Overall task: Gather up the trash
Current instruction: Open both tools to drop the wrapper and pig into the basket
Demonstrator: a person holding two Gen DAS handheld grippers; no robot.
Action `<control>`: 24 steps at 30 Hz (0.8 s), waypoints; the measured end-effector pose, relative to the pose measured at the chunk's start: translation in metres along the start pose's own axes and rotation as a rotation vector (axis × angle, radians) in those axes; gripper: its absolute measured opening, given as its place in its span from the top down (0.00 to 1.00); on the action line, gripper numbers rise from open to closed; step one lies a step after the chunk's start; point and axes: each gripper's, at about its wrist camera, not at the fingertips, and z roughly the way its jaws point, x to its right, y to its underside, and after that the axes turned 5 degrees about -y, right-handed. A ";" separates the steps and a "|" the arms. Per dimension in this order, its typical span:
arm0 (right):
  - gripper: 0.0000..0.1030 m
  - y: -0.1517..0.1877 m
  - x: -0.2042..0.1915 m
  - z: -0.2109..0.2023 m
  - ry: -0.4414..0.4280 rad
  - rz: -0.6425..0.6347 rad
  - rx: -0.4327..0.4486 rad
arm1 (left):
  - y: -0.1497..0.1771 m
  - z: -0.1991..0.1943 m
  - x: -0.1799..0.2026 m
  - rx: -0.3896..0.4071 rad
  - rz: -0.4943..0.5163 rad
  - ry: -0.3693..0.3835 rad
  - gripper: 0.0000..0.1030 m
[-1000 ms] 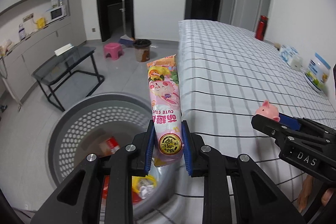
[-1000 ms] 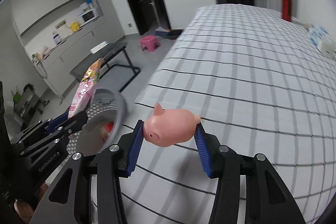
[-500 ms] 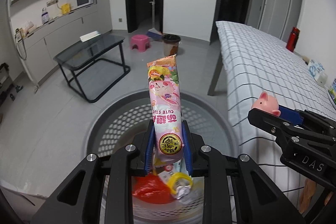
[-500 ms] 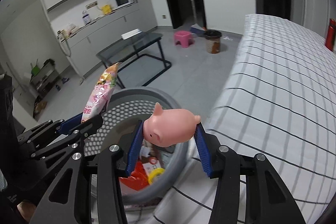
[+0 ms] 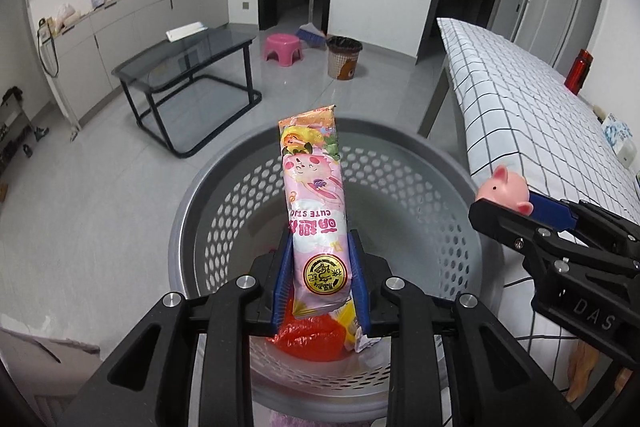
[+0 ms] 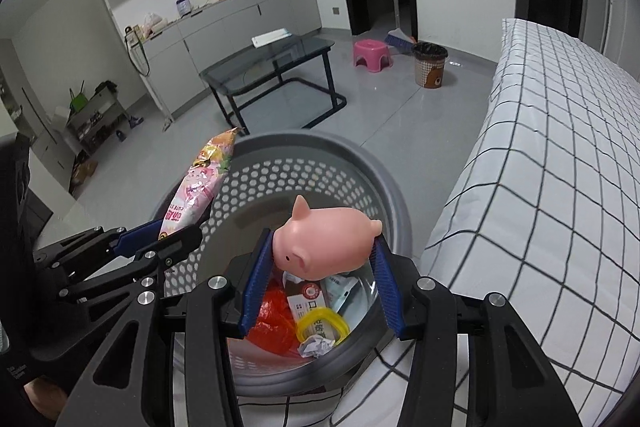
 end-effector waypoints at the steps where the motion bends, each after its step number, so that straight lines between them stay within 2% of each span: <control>1: 0.55 0.001 -0.002 0.002 -0.003 -0.005 -0.006 | 0.001 0.000 -0.001 -0.003 -0.004 -0.003 0.74; 7: 0.54 0.006 -0.008 0.007 -0.014 -0.032 -0.012 | 0.005 0.000 -0.007 0.000 -0.016 -0.023 0.70; 8: 0.50 0.006 -0.008 0.006 -0.015 -0.032 -0.012 | 0.005 -0.001 -0.008 0.001 -0.017 -0.027 0.69; 9: 0.46 0.006 -0.007 0.006 -0.017 -0.030 -0.011 | 0.005 -0.002 -0.009 0.003 -0.020 -0.030 0.64; 10: 0.36 0.006 -0.006 0.005 -0.023 -0.026 -0.004 | 0.005 -0.003 -0.010 0.006 -0.022 -0.034 0.55; 12: 0.35 0.005 -0.005 0.002 -0.026 -0.025 0.016 | 0.005 -0.006 -0.010 0.021 -0.027 -0.045 0.44; 24: 0.35 0.008 0.001 -0.001 -0.029 -0.006 0.020 | 0.001 -0.012 -0.009 0.035 -0.024 -0.068 0.39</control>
